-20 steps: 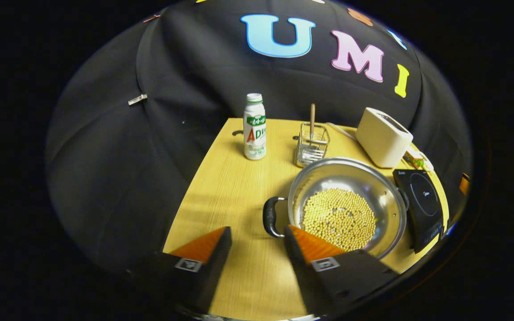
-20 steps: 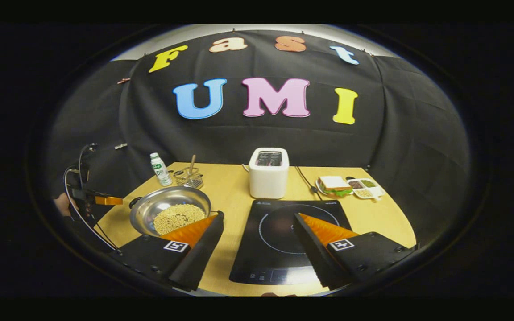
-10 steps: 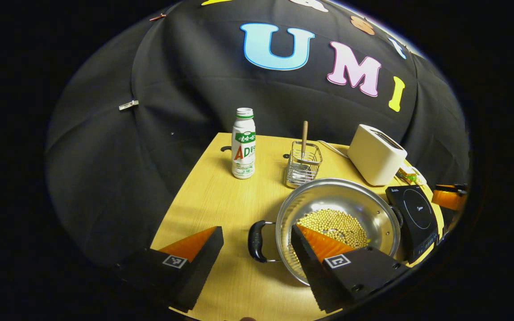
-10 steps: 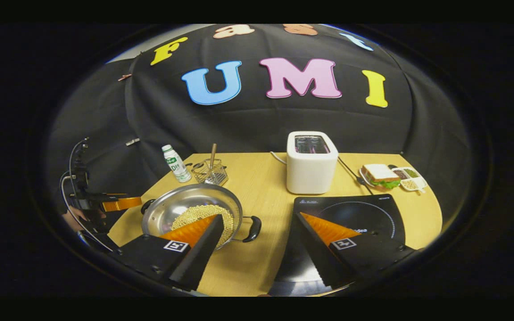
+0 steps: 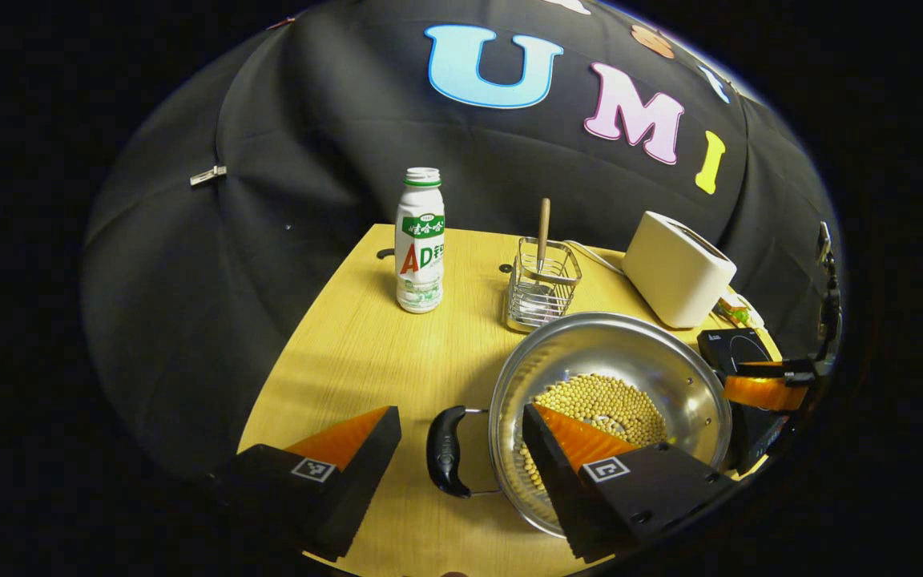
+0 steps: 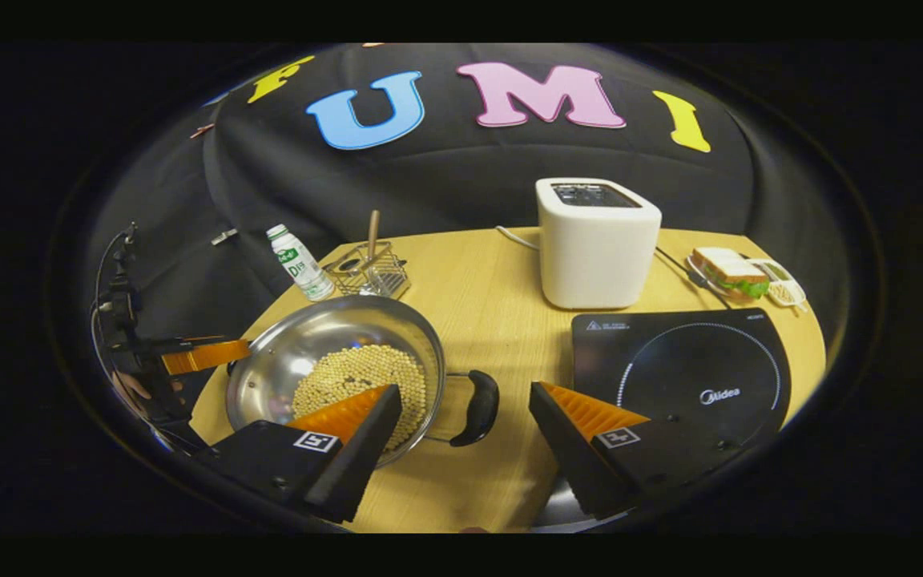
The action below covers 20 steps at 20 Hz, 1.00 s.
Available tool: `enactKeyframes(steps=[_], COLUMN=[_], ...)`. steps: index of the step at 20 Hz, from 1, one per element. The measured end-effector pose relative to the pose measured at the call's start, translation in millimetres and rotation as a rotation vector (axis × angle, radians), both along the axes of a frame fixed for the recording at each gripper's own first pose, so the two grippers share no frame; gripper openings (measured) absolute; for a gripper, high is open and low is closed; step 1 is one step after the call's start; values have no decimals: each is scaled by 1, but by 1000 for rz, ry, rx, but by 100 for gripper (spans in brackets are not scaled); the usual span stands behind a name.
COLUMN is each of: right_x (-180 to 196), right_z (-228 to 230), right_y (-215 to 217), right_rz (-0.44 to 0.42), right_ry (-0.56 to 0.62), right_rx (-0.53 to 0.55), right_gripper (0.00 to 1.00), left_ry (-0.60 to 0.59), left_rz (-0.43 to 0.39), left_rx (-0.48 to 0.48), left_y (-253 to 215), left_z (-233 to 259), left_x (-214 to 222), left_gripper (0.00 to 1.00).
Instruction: First push the handle of the pot to place it horizontally, then grasp the pot with both hands and set it on the induction cooktop.
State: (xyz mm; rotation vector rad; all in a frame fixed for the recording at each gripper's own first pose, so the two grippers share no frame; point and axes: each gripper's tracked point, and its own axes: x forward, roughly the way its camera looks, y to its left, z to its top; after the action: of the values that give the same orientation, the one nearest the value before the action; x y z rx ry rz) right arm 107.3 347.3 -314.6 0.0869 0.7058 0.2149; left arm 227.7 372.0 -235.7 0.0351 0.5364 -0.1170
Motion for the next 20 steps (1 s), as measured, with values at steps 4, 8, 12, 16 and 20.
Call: enactKeyframes(steps=[4, 8, 12, 16, 20], right_x=[5, 13, 17, 22, 24], right_z=[-23, -36, -50, -53, -58], right_y=[5, 15, 22, 24, 11], right_rz=[-13, -28, -33, -38, -41], right_ry=[29, 50, 75, 59, 47], right_rx=[7, 26, 32, 20, -45], right_gripper=[100, 96, 99, 90, 75], left_ry=[46, 59, 89, 98, 111], left_rz=[-17, -30, -33, -40, -33], left_rx=[-36, -37, -38, -48, -32], left_y=[-14, -18, -15, -14, -7], left_z=[-21, -33, -44, -49, -54], left_x=[8, 16, 19, 22, 24], left_gripper=[95, 96, 93, 86, 75])
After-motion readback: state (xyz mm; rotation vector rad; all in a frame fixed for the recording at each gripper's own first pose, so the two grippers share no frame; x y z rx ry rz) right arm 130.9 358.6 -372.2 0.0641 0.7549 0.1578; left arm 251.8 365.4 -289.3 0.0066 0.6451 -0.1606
